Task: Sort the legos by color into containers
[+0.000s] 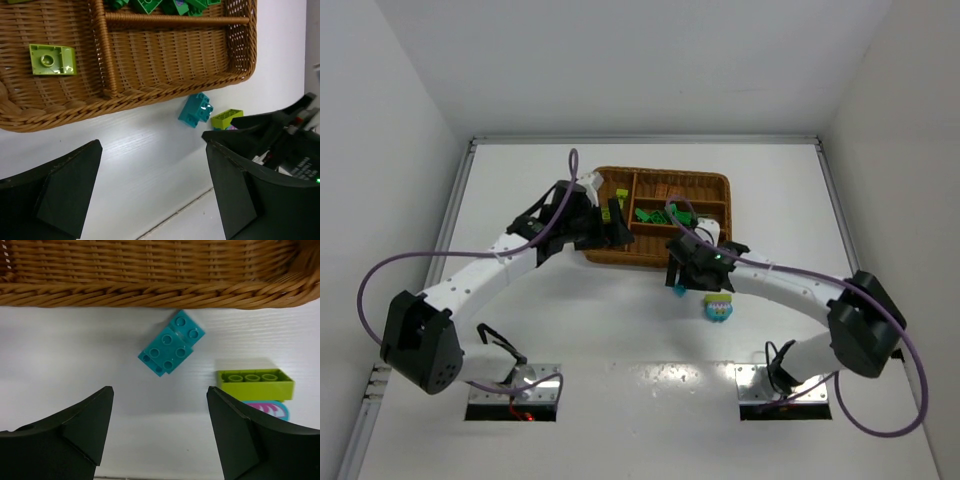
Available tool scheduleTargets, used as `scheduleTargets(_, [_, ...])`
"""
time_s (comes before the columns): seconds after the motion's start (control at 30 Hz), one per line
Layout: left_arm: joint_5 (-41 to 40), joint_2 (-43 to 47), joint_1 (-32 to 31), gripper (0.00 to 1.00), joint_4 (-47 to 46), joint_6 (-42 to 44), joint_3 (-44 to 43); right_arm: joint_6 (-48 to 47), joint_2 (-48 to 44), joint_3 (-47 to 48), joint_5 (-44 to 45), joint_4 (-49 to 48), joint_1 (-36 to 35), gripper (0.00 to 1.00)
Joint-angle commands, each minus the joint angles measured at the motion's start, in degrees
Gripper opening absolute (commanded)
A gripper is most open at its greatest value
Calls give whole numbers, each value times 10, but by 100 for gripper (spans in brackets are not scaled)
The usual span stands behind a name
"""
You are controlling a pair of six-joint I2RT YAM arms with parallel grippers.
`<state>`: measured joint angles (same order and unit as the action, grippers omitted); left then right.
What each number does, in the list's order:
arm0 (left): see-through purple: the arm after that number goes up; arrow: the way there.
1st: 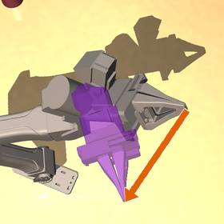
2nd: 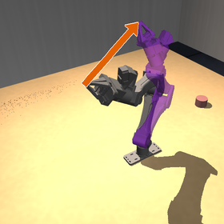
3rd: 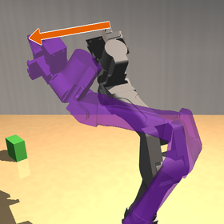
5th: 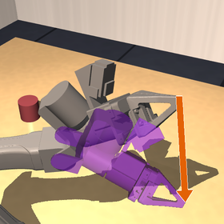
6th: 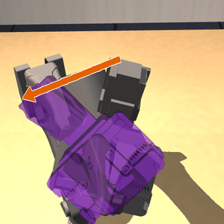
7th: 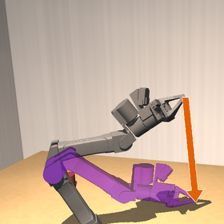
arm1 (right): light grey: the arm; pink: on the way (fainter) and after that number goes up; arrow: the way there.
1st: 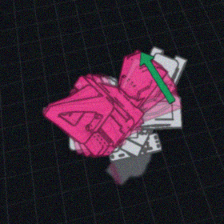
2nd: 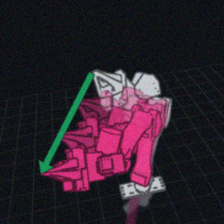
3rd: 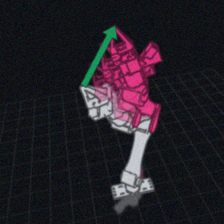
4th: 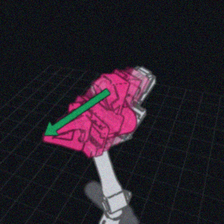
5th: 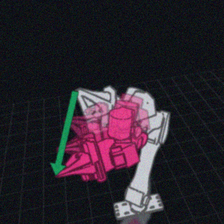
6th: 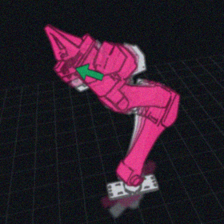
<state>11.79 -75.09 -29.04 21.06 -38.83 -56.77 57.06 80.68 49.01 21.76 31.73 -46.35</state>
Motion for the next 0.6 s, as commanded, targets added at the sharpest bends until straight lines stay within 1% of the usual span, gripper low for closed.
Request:
scheduleTargets(0.0, [-8,13,5,92,14,9,7,49,37,11,-22,-40,-4,76])
scheduleTargets(0.2, [-8,13,5,92,14,9,12,61,69,27,-30,-45,-4,75])
scheduleTargets(0.37, [-8,13,5,92,8,9,18,72,89,27,-30,-56,1,67])
scheduleTargets(0.57, [-8,13,5,92,8,9,24,72,103,33,-6,-56,1,63])
